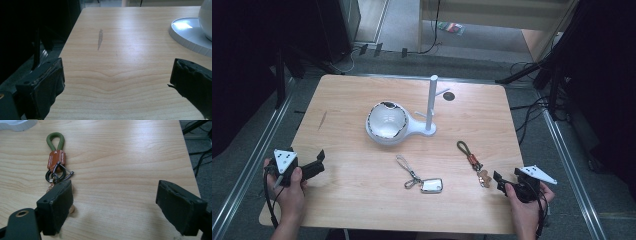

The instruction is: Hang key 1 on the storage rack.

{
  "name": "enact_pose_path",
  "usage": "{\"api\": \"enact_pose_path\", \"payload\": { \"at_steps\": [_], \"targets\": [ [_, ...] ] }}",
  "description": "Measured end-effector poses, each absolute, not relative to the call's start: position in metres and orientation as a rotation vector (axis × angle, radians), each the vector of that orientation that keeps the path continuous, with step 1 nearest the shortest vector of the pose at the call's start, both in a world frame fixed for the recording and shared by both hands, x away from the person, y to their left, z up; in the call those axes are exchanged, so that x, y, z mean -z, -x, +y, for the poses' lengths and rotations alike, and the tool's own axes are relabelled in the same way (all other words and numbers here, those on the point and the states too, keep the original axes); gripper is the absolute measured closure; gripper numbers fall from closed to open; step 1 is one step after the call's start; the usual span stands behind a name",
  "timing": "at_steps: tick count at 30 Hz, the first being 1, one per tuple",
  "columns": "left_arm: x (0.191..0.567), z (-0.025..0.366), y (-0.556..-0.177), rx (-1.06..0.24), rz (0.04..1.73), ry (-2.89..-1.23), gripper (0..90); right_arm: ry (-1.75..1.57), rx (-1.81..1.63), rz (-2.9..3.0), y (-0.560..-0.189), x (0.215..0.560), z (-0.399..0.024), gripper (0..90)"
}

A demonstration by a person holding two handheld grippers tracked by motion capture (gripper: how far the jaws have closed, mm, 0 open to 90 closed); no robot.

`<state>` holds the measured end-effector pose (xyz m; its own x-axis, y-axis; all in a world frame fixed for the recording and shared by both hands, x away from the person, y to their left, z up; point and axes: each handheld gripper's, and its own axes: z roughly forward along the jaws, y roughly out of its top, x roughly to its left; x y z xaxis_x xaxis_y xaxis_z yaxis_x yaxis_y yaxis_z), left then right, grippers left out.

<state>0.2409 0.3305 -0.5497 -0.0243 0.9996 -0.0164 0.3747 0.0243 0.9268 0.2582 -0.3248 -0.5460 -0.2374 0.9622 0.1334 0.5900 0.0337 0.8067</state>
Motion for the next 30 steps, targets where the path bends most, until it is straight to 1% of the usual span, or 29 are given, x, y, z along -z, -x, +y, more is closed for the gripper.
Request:
{"api": "enact_pose_path", "payload": {
  "at_steps": [6, 11, 12, 14, 15, 18, 19, 21, 24, 30],
  "targets": [
    [0.550, 0.329, -0.241, -1.009, 1.505, -1.472, 0.0, -1.587, -1.059, 1.974, -0.264, 0.537, -0.324, 13.3],
    [0.550, 0.330, -0.242, -0.998, 1.515, -1.467, 0.0, -1.539, -0.988, 2.042, -0.264, 0.518, -0.314, 13.4],
    [0.550, 0.331, -0.242, -1.000, 1.519, -1.463, 1.0, -1.531, -0.981, 2.054, -0.265, 0.514, -0.311, 13.5],
    [0.550, 0.331, -0.241, -1.007, 1.527, -1.450, 6.1, -1.510, -0.954, 2.095, -0.267, 0.506, -0.306, 13.7],
    [0.550, 0.331, -0.241, -1.007, 1.527, -1.441, 6.2, -1.494, -0.941, 2.111, -0.269, 0.503, -0.303, 14.2],
    [0.550, 0.331, -0.239, -1.015, 1.530, -1.428, 6.1, -1.495, -0.902, 2.142, -0.274, 0.497, -0.298, 14.3],
    [0.550, 0.332, -0.239, -1.014, 1.528, -1.420, 4.3, -1.509, -0.866, 2.172, -0.280, 0.491, -0.293, 14.3],
    [0.550, 0.332, -0.239, -1.004, 1.523, -1.420, 3.4, -1.513, -0.849, 2.189, -0.283, 0.488, -0.290, 14.1],
    [0.550, 0.332, -0.239, -0.990, 1.494, -1.439, 0.6, -1.447, -0.779, 2.301, -0.295, 0.481, -0.273, 13.4],
    [0.550, 0.329, -0.239, -1.016, 1.491, -1.457, 0.0, -1.418, -0.709, 2.399, -0.316, 0.475, -0.253, 13.6]
  ]
}}
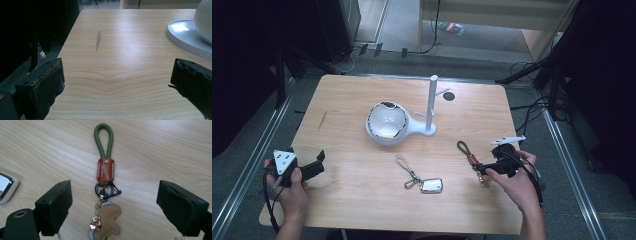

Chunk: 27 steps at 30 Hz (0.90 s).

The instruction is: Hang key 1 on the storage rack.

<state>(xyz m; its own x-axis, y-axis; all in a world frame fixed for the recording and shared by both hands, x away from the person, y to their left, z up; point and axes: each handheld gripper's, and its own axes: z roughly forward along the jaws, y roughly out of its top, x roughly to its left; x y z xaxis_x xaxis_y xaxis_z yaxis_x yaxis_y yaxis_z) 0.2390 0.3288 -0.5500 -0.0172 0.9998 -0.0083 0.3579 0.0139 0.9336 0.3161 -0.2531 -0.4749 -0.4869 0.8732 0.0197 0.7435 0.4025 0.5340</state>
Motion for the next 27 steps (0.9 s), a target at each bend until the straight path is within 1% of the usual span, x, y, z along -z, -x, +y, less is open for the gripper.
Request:
{"api": "enact_pose_path", "payload": {
  "at_steps": [5, 11, 12, 14, 15, 16, 21, 22, 25, 27],
  "targets": [
    [0.550, 0.330, -0.240, -1.014, 1.508, -1.452, 0.0, -1.363, -0.636, 2.484, -0.329, 0.468, -0.240, 13.4],
    [0.550, 0.331, -0.243, -0.989, 1.519, -1.474, 0.0, -1.329, -0.570, 2.504, -0.340, 0.459, -0.236, 14.1],
    [0.549, 0.330, -0.245, -0.967, 1.526, -1.502, 0.0, -1.312, -0.540, 2.519, -0.341, 0.457, -0.235, 21.3],
    [0.550, 0.331, -0.246, -0.956, 1.524, -1.508, 0.0, -1.300, -0.538, 2.542, -0.340, 0.458, -0.235, 30.4],
    [0.550, 0.331, -0.246, -0.956, 1.524, -1.508, 0.0, -1.300, -0.538, 2.542, -0.340, 0.458, -0.235, 30.4],
    [0.550, 0.332, -0.246, -0.943, 1.530, -1.506, 0.0, -1.316, -0.503, 2.544, -0.340, 0.461, -0.232, 36.3],
    [0.550, 0.332, -0.245, -0.935, 1.523, -1.501, 0.0, -1.339, -0.427, 2.542, -0.348, 0.468, -0.223, 53.4],
    [0.550, 0.332, -0.245, -0.935, 1.521, -1.505, 0.0, -1.346, -0.419, 2.554, -0.350, 0.470, -0.222, 56.1],
    [0.550, 0.331, -0.246, -0.939, 1.514, -1.523, 0.0, -1.349, -0.408, 2.627, -0.356, 0.475, -0.217, 58.6],
    [0.549, 0.331, -0.246, -0.939, 1.514, -1.531, 0.0, -1.339, -0.397, 2.644, -0.358, 0.476, -0.216, 58.4]
  ]
}}
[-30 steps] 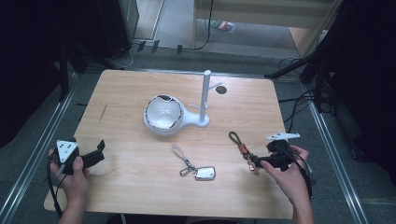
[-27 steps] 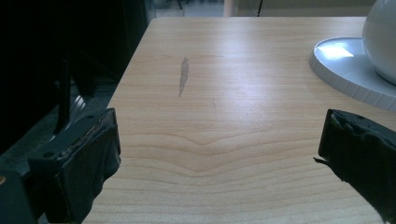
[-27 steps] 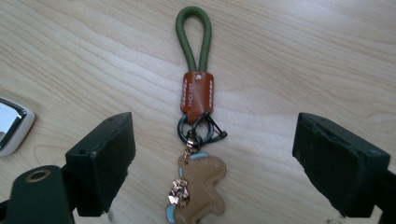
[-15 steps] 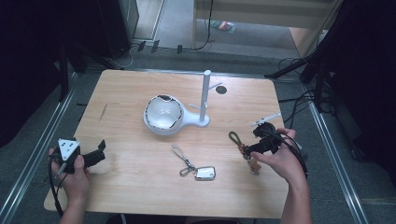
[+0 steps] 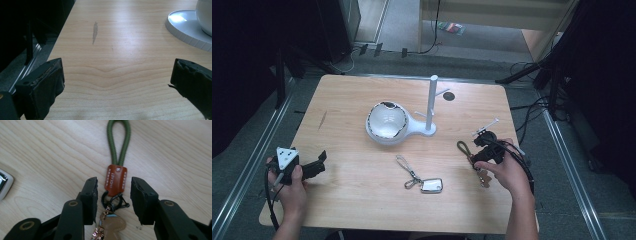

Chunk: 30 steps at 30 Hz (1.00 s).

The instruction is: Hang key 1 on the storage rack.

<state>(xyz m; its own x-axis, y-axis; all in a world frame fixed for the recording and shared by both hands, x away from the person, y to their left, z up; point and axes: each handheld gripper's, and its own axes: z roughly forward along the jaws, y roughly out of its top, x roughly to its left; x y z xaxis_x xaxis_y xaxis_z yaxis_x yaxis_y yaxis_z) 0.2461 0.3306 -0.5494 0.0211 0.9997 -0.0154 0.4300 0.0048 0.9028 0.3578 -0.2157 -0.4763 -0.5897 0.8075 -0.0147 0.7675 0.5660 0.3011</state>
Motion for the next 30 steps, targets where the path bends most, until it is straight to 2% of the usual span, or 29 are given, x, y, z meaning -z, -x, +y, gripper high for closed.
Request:
{"api": "enact_pose_path", "payload": {
  "at_steps": [4, 6, 8, 15, 19, 24, 30],
  "targets": [
    [0.549, 0.330, -0.246, -0.938, 1.511, -1.535, 0.0, -1.373, -0.285, 2.617, -0.371, 0.481, -0.211, 58.6],
    [0.549, 0.331, -0.246, -0.937, 1.509, -1.532, 0.0, -1.394, -0.266, 2.602, -0.373, 0.481, -0.211, 64.3],
    [0.549, 0.331, -0.246, -0.939, 1.508, -1.534, 0.0, -1.445, -0.297, 2.599, -0.375, 0.481, -0.211, 66.0],
    [0.549, 0.331, -0.246, -0.935, 1.509, -1.536, 0.0, -1.488, -0.292, 2.616, -0.378, 0.491, -0.209, 55.7],
    [0.550, 0.330, -0.247, -0.938, 1.513, -1.535, 0.0, -1.487, -0.263, 2.648, -0.380, 0.499, -0.207, 53.4],
    [0.550, 0.330, -0.247, -0.938, 1.515, -1.540, 0.0, -1.478, -0.259, 2.647, -0.381, 0.503, -0.205, 58.4],
    [0.549, 0.330, -0.247, -0.936, 1.516, -1.546, 0.0, -1.460, -0.268, 2.638, -0.380, 0.506, -0.208, 59.6]
  ]
}}
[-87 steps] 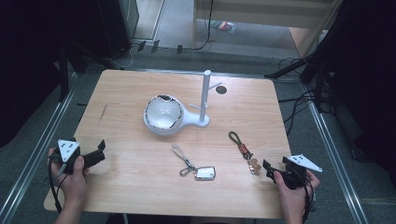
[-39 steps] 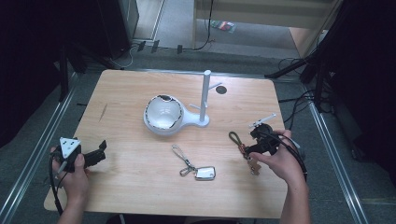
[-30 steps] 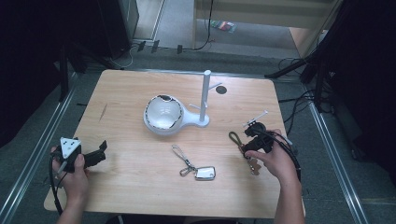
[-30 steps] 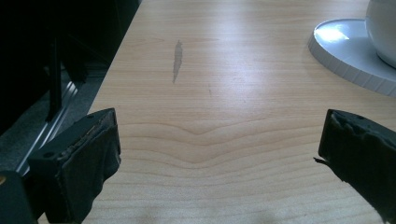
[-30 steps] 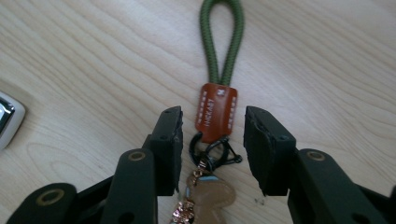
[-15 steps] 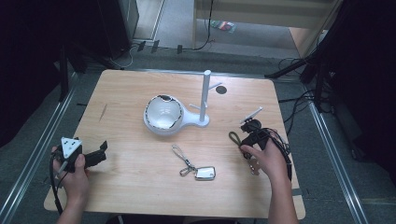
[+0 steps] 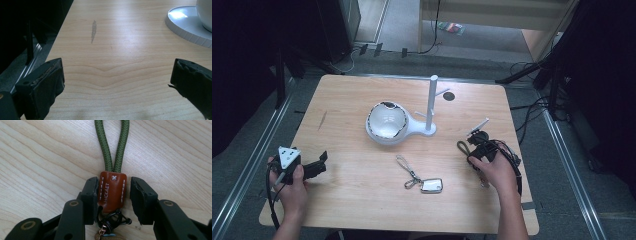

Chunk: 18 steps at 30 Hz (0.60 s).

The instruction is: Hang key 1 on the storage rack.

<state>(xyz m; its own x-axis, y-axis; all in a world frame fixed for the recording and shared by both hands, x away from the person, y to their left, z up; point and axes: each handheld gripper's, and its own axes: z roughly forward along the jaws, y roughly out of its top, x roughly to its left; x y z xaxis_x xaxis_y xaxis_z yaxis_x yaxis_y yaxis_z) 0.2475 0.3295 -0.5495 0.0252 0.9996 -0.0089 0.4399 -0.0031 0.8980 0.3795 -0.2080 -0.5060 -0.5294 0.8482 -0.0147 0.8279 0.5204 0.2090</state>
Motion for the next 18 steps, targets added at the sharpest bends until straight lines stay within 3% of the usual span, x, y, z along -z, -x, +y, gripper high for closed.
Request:
{"api": "enact_pose_path", "payload": {
  "at_steps": [5, 18],
  "targets": [
    [0.549, 0.330, -0.247, -0.932, 1.517, -1.543, 0.0, -1.448, -0.271, 2.631, -0.378, 0.506, -0.204, 66.7],
    [0.550, 0.330, -0.248, -0.936, 1.515, -1.539, 0.0, -1.484, -0.520, 2.512, -0.372, 0.486, -0.211, 68.6]
  ]
}}
